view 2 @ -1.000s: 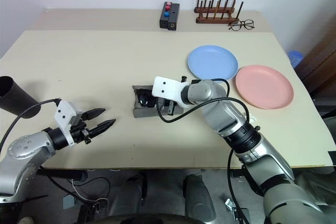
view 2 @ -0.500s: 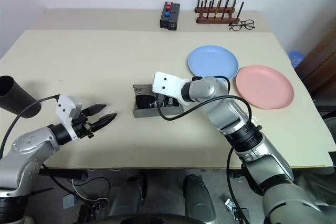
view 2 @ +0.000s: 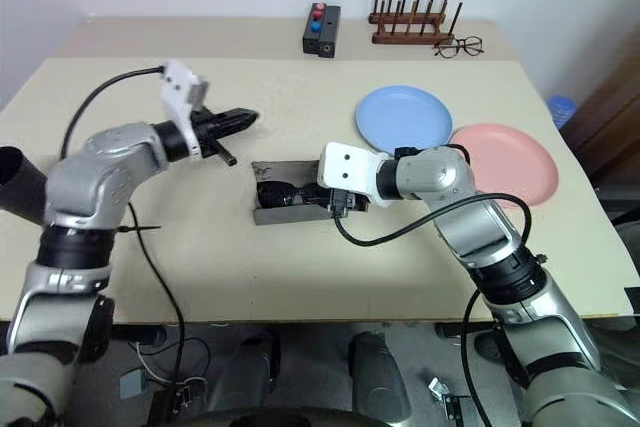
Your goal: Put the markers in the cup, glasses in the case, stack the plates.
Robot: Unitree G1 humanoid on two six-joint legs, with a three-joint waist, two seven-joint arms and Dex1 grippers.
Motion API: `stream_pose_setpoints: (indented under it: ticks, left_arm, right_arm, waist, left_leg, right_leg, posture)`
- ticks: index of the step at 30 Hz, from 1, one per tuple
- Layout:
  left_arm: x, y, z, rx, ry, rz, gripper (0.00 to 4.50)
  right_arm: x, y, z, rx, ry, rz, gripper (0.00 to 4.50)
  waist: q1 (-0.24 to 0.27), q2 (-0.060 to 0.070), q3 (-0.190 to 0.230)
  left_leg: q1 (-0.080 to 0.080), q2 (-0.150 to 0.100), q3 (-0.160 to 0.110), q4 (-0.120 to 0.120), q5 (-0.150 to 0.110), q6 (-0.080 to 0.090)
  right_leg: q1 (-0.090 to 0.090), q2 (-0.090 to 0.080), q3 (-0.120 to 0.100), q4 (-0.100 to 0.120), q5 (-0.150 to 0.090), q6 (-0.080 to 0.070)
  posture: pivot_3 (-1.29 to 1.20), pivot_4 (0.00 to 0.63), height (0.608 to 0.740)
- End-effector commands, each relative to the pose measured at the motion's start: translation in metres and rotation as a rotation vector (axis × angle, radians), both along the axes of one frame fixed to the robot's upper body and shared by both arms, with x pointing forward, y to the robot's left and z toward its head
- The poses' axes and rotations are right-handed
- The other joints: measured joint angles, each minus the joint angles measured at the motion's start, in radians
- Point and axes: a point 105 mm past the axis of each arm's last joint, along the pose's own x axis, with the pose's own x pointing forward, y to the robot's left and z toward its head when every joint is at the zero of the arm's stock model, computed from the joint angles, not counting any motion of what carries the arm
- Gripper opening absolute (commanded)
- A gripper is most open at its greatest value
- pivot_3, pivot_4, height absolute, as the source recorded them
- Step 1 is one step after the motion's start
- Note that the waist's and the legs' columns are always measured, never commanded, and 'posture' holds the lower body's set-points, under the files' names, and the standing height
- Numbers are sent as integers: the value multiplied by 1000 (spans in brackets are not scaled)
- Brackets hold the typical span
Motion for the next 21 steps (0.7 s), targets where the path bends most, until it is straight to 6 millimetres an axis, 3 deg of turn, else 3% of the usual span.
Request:
stream_pose_setpoints:
  ticks: [1,8,13,21]
  left_arm:
    - [14,-15,-10,115,58,-80,21]
    - [14,-27,-42,303,137,-231,21]
    - [-10,-35,-45,314,130,-419,21]
    - [-41,-37,-44,339,99,-545,21]
  right_arm:
    - [-17,-5,15,32,-38,46,2816]
    - [-23,-38,3,17,17,-112,2816]
    - [-25,-67,-9,92,86,-250,2816]
    - [-13,-93,-21,125,110,-368,2816]
  waist:
    - [6,0,0]
    - [7,0,0]
    - [10,0,0]
    - [7,0,0]
  left_leg:
    - [0,0,0,0,0,0]
    - [-2,0,0,0,0,0]
    - [-2,0,0,0,0,0]
    - [-1,0,0,1,0,0]
  right_leg:
    - [0,0,0,0,0,1]
    - [0,0,0,-1,-2,-2]
    - [0,-1,0,-1,-2,-2]
    - [1,-1,1,0,-2,-3]
  posture:
    - [0,150,738]
    - [0,150,738]
    - [0,150,738]
    - [0,150,738]
